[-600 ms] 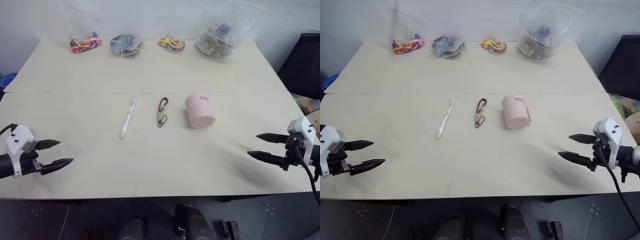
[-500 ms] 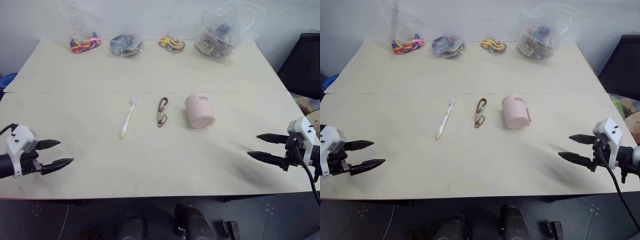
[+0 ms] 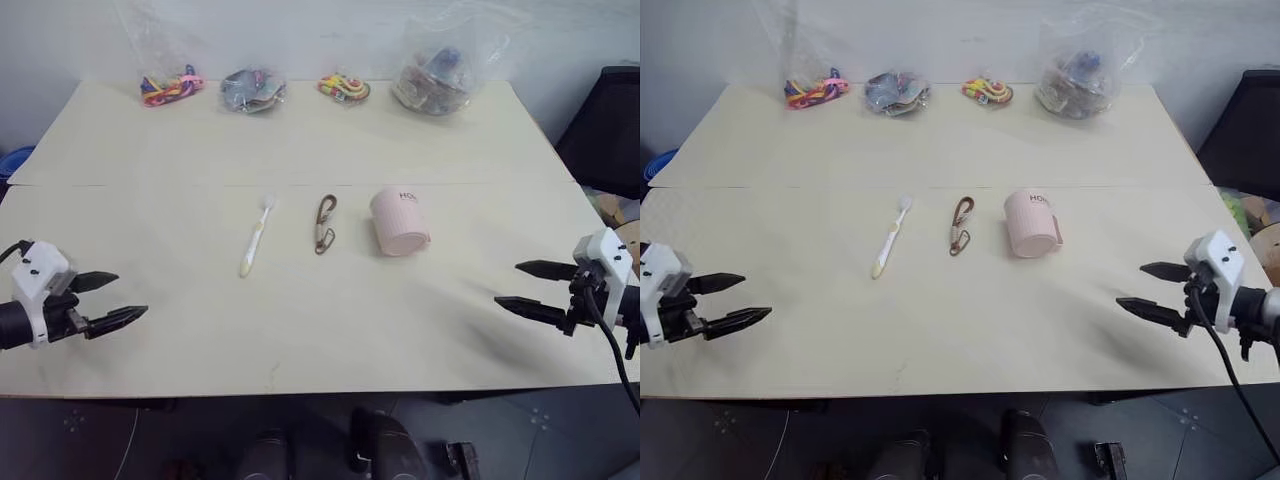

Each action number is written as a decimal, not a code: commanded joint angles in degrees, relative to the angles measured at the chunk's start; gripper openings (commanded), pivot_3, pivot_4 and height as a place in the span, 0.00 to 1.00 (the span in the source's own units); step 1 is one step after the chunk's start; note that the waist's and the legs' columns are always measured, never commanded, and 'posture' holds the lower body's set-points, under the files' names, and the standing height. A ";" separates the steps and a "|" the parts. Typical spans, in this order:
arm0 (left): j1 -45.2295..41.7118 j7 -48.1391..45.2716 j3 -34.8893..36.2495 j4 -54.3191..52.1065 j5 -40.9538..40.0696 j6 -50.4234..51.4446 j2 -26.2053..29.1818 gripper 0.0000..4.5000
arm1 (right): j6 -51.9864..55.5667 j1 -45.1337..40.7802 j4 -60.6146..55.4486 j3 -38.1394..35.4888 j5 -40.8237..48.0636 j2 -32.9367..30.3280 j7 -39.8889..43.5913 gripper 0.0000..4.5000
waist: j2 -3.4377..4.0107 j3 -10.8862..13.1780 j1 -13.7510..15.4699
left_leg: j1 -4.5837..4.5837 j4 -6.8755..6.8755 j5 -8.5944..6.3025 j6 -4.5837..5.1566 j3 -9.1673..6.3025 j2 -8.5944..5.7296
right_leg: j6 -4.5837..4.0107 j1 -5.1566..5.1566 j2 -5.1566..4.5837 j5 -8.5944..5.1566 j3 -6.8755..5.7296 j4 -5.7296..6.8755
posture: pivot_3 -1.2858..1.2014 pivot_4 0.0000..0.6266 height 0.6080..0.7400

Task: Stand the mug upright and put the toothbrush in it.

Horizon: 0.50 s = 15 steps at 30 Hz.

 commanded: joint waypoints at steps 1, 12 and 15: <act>-0.52 0.06 1.30 -2.21 -1.81 1.65 -0.04 1.00 | 2.18 -0.07 -2.56 -2.34 2.54 0.13 -0.61 1.00 | 0.00 0.00 -0.05 | 0.01 0.00 0.00 0.00 0.00 0.00 | 0.00 0.00 0.00 0.00 0.00 0.00 | 0.52 0.24 1.00; -11.86 9.07 -3.39 -13.08 -11.38 17.75 -4.04 1.00 | 4.87 1.15 -11.91 -3.35 6.23 2.47 -5.31 1.00 | -0.01 0.00 0.56 | -0.02 0.15 0.01 -0.01 -0.03 -0.02 | 0.03 0.01 0.00 0.02 0.02 0.09 | 0.52 0.24 1.00; -18.96 14.73 -7.37 -16.65 -15.49 26.98 -6.72 1.00 | 7.41 1.26 -18.78 -3.65 9.32 3.62 -7.86 1.00 | -0.01 0.00 0.87 | -0.01 0.20 0.01 -0.02 -0.03 -0.04 | 0.07 0.02 0.01 0.04 0.06 0.15 | 0.52 0.24 1.00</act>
